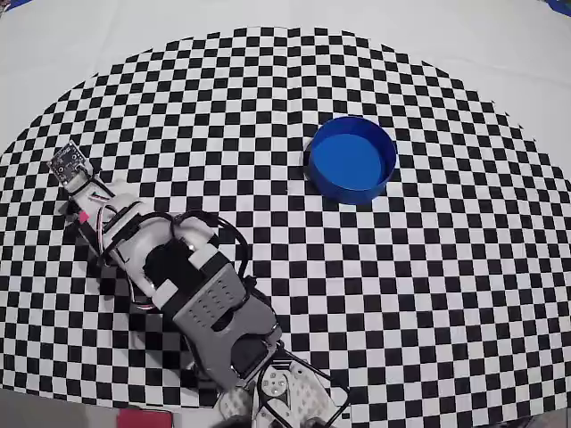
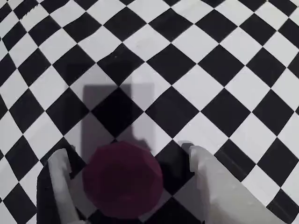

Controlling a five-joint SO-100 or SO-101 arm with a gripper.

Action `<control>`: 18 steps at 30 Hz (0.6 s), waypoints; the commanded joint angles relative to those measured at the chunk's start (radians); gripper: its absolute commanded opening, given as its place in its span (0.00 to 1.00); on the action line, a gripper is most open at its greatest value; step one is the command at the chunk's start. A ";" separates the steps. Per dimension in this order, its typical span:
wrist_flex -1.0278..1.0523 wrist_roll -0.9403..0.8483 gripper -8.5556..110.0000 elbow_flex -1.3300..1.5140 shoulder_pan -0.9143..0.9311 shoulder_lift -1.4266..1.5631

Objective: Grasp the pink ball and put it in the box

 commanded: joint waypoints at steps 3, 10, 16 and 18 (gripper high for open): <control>0.002 -0.009 0.32 -0.032 0.002 0.002; 0.002 -0.009 0.32 -0.031 0.003 -0.003; 0.002 -0.009 0.32 -0.031 0.002 -0.003; 0.002 -0.009 0.32 -0.031 0.000 -0.003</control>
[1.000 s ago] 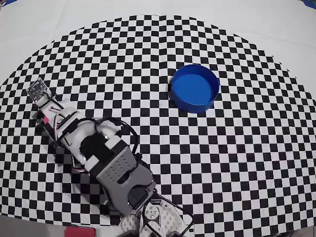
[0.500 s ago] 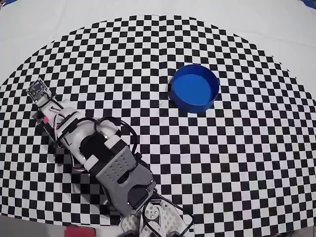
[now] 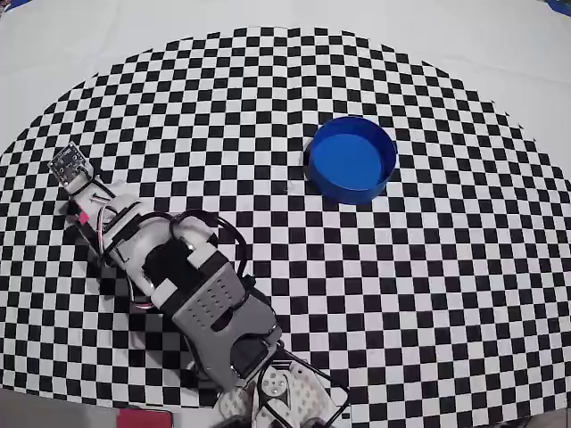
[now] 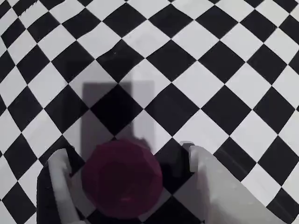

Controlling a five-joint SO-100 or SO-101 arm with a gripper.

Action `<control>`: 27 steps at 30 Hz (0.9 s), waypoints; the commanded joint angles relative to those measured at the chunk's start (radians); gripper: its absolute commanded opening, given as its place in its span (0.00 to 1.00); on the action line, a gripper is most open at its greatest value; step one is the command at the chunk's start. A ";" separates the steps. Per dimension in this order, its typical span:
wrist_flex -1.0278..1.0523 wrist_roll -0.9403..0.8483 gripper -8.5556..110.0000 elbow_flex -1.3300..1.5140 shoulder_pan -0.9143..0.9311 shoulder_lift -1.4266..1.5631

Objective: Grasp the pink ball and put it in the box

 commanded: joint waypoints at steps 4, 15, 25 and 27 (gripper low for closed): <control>0.002 -0.009 0.32 -0.031 0.000 0.003; 0.002 -0.006 0.07 -0.023 -0.006 0.003; 0.002 -0.005 0.07 -0.018 0.005 0.020; 0.002 -0.006 0.07 -0.015 0.005 0.032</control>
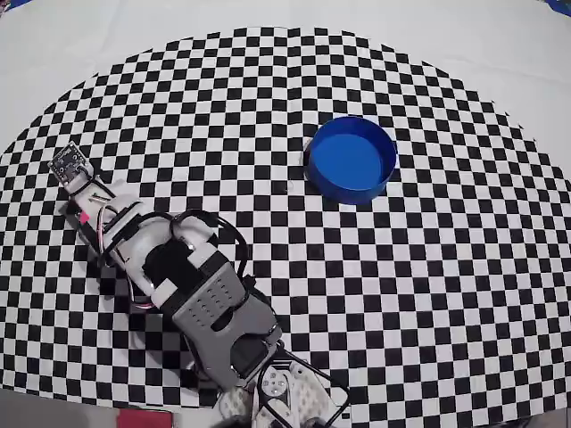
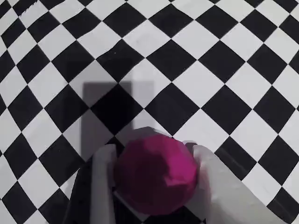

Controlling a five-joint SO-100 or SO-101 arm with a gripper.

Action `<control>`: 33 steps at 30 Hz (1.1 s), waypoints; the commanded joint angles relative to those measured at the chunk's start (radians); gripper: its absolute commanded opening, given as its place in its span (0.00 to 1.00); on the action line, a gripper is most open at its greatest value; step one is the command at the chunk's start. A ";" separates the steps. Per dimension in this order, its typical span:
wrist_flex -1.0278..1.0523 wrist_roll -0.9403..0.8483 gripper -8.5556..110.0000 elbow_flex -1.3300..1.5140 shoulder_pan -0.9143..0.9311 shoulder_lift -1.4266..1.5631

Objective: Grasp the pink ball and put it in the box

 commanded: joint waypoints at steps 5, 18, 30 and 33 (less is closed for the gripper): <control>0.002 -0.005 0.07 0.009 0.003 0.083; 0.002 0.000 0.07 0.115 0.005 0.241; 0.002 0.000 0.07 0.253 0.011 0.433; 0.002 -0.003 0.07 0.287 0.014 0.479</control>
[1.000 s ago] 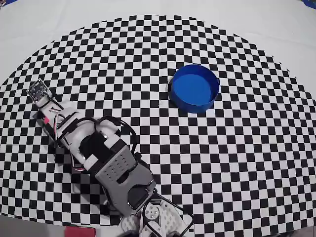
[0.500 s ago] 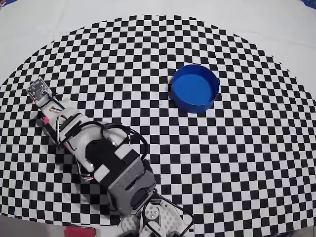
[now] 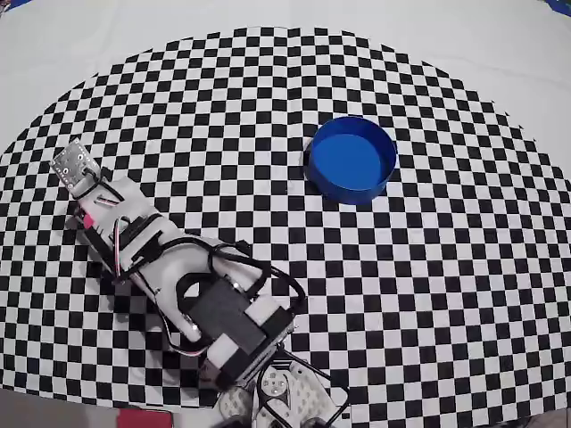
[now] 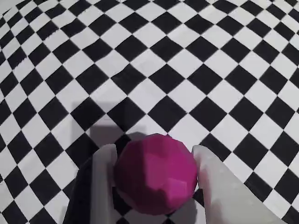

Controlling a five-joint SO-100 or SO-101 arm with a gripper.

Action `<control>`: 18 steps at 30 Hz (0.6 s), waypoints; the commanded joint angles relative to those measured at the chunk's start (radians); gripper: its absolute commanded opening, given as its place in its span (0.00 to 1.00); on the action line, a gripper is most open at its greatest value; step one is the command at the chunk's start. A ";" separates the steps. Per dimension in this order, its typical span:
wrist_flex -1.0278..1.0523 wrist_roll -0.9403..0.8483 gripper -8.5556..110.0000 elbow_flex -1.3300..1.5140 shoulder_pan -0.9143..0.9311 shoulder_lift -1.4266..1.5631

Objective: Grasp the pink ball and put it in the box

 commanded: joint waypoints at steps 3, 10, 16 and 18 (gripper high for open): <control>0.002 0.000 0.07 0.038 0.014 0.121; 0.003 0.000 0.07 0.066 0.021 0.169; 0.003 -0.006 0.07 0.072 0.032 0.184; 0.003 -0.008 0.07 0.072 0.038 0.193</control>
